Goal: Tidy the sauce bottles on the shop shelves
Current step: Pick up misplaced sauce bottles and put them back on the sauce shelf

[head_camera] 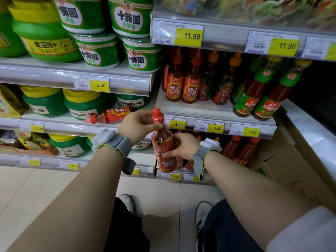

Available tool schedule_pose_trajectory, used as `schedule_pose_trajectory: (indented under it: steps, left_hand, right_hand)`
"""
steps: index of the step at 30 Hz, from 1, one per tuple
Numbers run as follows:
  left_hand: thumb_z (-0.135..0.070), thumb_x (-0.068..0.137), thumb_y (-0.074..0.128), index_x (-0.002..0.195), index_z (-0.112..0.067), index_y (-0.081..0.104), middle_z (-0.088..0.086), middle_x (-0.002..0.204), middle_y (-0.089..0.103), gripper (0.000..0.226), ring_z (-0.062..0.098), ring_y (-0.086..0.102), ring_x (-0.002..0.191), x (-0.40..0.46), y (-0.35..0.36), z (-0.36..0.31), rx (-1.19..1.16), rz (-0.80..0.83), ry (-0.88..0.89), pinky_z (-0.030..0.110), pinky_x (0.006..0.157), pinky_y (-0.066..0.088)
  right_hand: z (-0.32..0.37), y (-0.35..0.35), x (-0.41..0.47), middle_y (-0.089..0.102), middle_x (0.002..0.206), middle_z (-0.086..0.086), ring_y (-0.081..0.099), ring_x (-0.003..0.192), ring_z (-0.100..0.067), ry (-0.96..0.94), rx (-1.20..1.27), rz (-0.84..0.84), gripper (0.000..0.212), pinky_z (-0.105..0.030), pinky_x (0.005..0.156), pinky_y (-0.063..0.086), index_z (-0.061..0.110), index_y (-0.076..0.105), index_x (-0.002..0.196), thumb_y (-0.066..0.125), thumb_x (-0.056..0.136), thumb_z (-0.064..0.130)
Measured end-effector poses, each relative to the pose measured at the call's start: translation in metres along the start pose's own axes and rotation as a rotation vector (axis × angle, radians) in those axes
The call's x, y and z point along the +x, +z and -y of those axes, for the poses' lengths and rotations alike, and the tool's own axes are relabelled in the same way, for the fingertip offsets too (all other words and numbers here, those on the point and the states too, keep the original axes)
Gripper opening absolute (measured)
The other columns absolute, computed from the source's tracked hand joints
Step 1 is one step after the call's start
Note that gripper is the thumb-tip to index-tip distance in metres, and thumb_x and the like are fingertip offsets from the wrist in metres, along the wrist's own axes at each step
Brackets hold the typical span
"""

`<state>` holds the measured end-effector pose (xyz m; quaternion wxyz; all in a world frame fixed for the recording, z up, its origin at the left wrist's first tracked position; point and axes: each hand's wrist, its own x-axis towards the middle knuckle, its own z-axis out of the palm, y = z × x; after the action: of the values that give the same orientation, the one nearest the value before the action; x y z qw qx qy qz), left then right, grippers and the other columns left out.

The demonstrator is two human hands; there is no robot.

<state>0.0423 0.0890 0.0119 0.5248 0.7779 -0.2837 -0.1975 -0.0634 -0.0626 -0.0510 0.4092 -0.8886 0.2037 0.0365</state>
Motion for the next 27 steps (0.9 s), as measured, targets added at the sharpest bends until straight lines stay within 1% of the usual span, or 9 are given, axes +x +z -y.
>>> schedule_pose_trajectory:
  steps: [4, 6, 8, 10, 12, 15, 19, 24, 27]
  left_hand:
    - [-0.025, 0.068, 0.080, 0.100, -0.021, 0.067, -0.003, 0.092, 0.073, 0.035, 0.011, 0.068, 0.084, 0.000, 0.002, 0.004, 0.259, 0.018, -0.011, 0.033, 0.084, 0.054]
    - [-0.028, 0.067, 0.080, 0.102, -0.022, 0.066, -0.003, 0.094, 0.073, 0.038, 0.013, 0.067, 0.085, -0.001, 0.002, 0.005, 0.366, 0.044, -0.011, 0.033, 0.082, 0.054]
    - [-0.030, 0.068, 0.080, 0.108, -0.025, 0.065, -0.004, 0.095, 0.073, 0.044, 0.012, 0.066, 0.086, -0.001, 0.003, 0.006, 0.436, 0.058, 0.001, 0.032, 0.083, 0.054]
    - [-0.031, 0.067, 0.080, 0.110, -0.026, 0.065, -0.004, 0.095, 0.072, 0.046, 0.013, 0.066, 0.086, -0.001, 0.003, 0.008, 0.463, 0.079, 0.006, 0.033, 0.084, 0.053]
    - [-0.030, 0.066, 0.081, 0.105, -0.024, 0.068, -0.002, 0.093, 0.073, 0.041, 0.015, 0.067, 0.084, -0.001, 0.005, 0.010, 0.459, 0.118, 0.009, 0.035, 0.084, 0.054]
    - [-0.028, 0.065, 0.082, 0.095, -0.020, 0.070, 0.002, 0.089, 0.074, 0.033, 0.019, 0.067, 0.082, 0.002, 0.009, 0.013, 0.498, 0.148, 0.024, 0.036, 0.081, 0.054]
    - [-0.031, 0.064, 0.082, 0.092, -0.021, 0.070, 0.000, 0.087, 0.072, 0.033, 0.018, 0.065, 0.079, 0.006, 0.014, 0.020, 0.557, 0.139, 0.018, 0.029, 0.075, 0.052]
    - [-0.029, 0.063, 0.082, 0.095, -0.023, 0.069, -0.001, 0.090, 0.072, 0.035, 0.017, 0.066, 0.082, 0.009, 0.019, 0.027, 0.551, 0.156, -0.009, 0.030, 0.077, 0.052]
    - [-0.028, 0.063, 0.082, 0.098, -0.023, 0.068, 0.000, 0.092, 0.072, 0.038, 0.019, 0.066, 0.086, 0.010, 0.021, 0.033, 0.561, 0.167, -0.028, 0.033, 0.080, 0.052]
  right_hand:
    - [-0.008, 0.012, 0.001, 0.069, 0.112, 0.001, 0.064, 0.100, -0.016, 0.031, -0.017, 0.016, 0.058, -0.024, 0.079, 0.047, 0.020, 0.064, 0.110, 0.087, 0.059, 0.036]
    - [-0.012, 0.015, 0.002, 0.069, 0.113, 0.002, 0.064, 0.101, -0.017, 0.031, -0.036, 0.017, 0.060, -0.023, 0.078, 0.045, 0.021, 0.063, 0.113, 0.086, 0.059, 0.036]
    - [-0.016, 0.017, 0.003, 0.068, 0.115, 0.001, 0.064, 0.103, -0.018, 0.035, -0.053, 0.006, 0.063, -0.025, 0.083, 0.048, 0.022, 0.061, 0.116, 0.086, 0.059, 0.036]
    - [-0.021, 0.021, 0.004, 0.067, 0.117, 0.000, 0.063, 0.105, -0.020, 0.045, -0.057, 0.003, 0.065, -0.032, 0.090, 0.051, 0.021, 0.060, 0.118, 0.086, 0.059, 0.035]
    - [-0.025, 0.023, 0.003, 0.067, 0.118, -0.002, 0.063, 0.105, -0.022, 0.057, -0.055, 0.007, 0.065, -0.038, 0.093, 0.052, 0.020, 0.061, 0.117, 0.086, 0.059, 0.033]
    - [-0.030, 0.026, 0.004, 0.068, 0.116, -0.001, 0.063, 0.104, -0.022, 0.082, -0.058, 0.016, 0.063, -0.036, 0.091, 0.051, 0.021, 0.061, 0.115, 0.086, 0.059, 0.033]
    - [-0.036, 0.033, 0.008, 0.067, 0.117, -0.002, 0.062, 0.105, -0.022, 0.088, -0.072, 0.004, 0.061, -0.028, 0.089, 0.047, 0.020, 0.060, 0.118, 0.084, 0.063, 0.032]
    - [-0.041, 0.041, 0.014, 0.070, 0.108, 0.001, 0.065, 0.094, -0.022, 0.125, -0.190, -0.022, 0.057, -0.031, 0.083, 0.052, 0.025, 0.063, 0.109, 0.080, 0.061, 0.048]
    - [-0.043, 0.048, 0.017, 0.071, 0.101, 0.001, 0.065, 0.088, -0.023, 0.139, -0.232, -0.041, 0.052, -0.033, 0.078, 0.054, 0.025, 0.064, 0.103, 0.077, 0.060, 0.051]
